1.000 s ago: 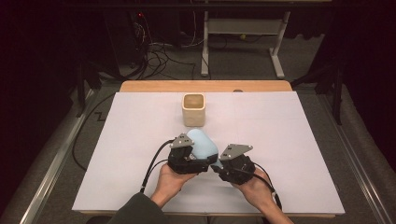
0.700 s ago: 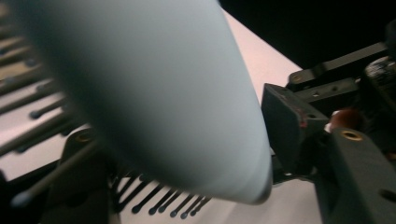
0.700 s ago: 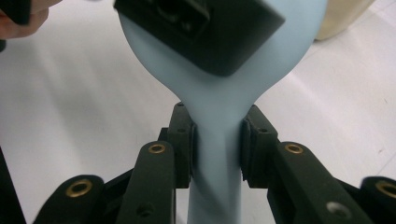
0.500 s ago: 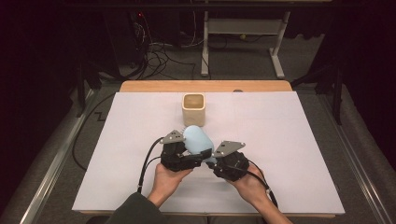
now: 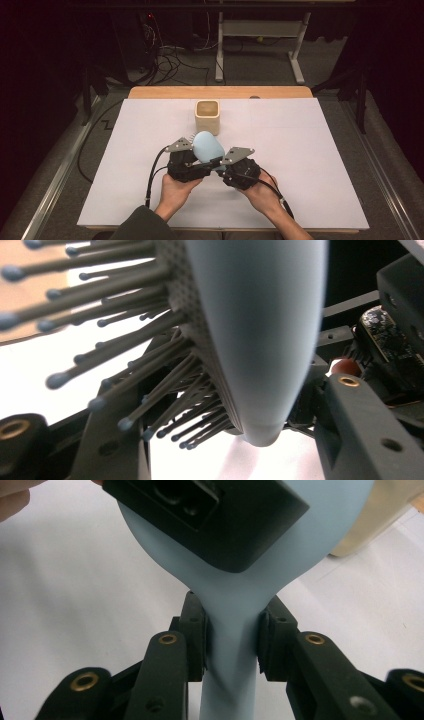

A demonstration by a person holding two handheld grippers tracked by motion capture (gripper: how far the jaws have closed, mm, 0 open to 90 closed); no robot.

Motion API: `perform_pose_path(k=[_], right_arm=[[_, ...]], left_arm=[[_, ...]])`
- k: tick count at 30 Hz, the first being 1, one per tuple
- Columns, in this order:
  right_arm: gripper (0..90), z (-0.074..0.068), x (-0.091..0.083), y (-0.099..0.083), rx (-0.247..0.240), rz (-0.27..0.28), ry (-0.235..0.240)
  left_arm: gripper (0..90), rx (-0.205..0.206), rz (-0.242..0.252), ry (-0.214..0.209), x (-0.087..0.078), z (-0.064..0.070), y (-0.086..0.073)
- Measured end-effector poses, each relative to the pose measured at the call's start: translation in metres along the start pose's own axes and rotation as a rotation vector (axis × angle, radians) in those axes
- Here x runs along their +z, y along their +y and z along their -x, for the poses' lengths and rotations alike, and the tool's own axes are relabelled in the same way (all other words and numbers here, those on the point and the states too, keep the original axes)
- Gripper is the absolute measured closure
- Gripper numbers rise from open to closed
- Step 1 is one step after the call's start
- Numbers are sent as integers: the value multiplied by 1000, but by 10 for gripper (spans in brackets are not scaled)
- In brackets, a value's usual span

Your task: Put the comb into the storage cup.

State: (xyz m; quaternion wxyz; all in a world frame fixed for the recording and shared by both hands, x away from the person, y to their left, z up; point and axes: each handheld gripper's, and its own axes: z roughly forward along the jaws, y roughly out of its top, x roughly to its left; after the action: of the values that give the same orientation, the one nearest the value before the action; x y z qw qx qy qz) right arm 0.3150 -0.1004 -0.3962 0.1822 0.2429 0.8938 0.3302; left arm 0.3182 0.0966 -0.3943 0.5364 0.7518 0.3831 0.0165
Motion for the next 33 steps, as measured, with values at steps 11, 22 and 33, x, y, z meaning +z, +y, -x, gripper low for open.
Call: perform_pose_path(k=[11, 22, 33], right_arm=[[700, 3, 3, 8, 20, 23, 42], [621, 7, 5, 7, 67, 31, 79], [424, 13, -4, -4, 77, 88, 48]], left_arm=[[541, 13, -14, 2, -7, -1, 7], [547, 4, -15, 0, -11, -5, 10], [548, 10, 5, 24, -16, -8, 15]])
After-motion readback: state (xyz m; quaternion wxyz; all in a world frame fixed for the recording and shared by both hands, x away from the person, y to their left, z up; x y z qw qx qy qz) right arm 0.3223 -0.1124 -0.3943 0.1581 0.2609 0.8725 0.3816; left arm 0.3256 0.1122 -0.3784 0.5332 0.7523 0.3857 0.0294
